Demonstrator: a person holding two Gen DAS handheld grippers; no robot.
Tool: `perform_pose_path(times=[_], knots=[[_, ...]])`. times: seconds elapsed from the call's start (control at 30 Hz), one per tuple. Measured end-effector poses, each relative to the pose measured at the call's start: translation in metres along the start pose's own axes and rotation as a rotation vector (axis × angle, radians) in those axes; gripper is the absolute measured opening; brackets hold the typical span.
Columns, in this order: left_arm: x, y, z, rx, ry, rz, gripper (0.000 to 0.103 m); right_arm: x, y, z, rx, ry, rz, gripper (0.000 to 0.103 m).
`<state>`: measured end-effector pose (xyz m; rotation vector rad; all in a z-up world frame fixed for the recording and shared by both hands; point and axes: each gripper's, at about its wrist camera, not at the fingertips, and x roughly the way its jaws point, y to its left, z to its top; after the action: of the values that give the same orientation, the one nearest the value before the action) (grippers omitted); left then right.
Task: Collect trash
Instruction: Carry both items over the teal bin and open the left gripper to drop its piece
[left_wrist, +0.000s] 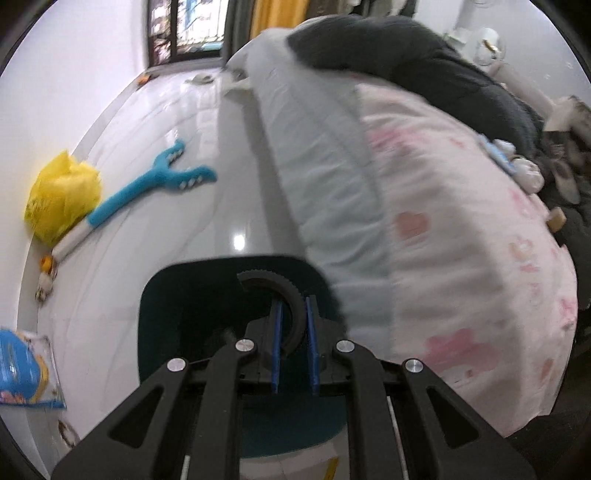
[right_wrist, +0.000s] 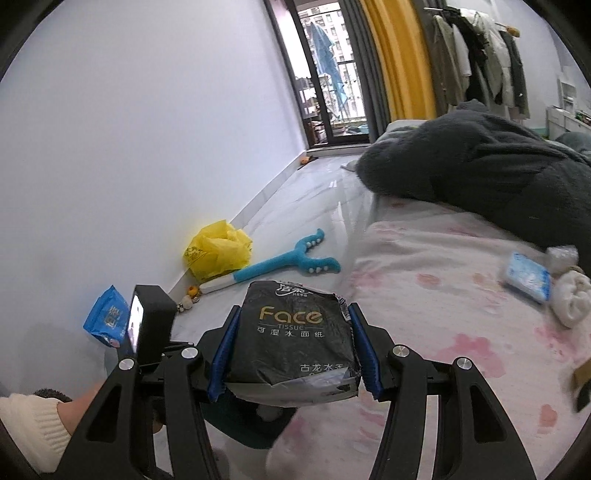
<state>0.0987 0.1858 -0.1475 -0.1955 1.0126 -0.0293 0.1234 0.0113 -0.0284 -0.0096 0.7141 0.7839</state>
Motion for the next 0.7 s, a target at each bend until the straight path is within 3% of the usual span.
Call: perform_pose_path(times=[0.5,0.57,0.6,0.63,0.7], knots=[[0.026,0.058,-0.039,-0.124,0.287,-0.014,0.016,0.058,0.045,-0.007,-0.068,0.113,0.031,0.058],[0.025,0.063,-0.043,-0.136,0.303,-0.015,0.038,0.065,0.049,-0.009,-0.071,0.129,0.030,0.058],[0.024,0.064,-0.043,-0.136,0.300,-0.014,0.056,0.069,0.051,-0.011,-0.072,0.140,0.028,0.058],[0.022,0.065,-0.043,-0.132,0.291,-0.010,0.062,0.073,0.052,-0.011,-0.073,0.148,0.026,0.058],[0.016,0.065,-0.040,-0.115,0.278,-0.001,0.063,0.081,0.055,-0.014,-0.073,0.170,0.026,0.058]])
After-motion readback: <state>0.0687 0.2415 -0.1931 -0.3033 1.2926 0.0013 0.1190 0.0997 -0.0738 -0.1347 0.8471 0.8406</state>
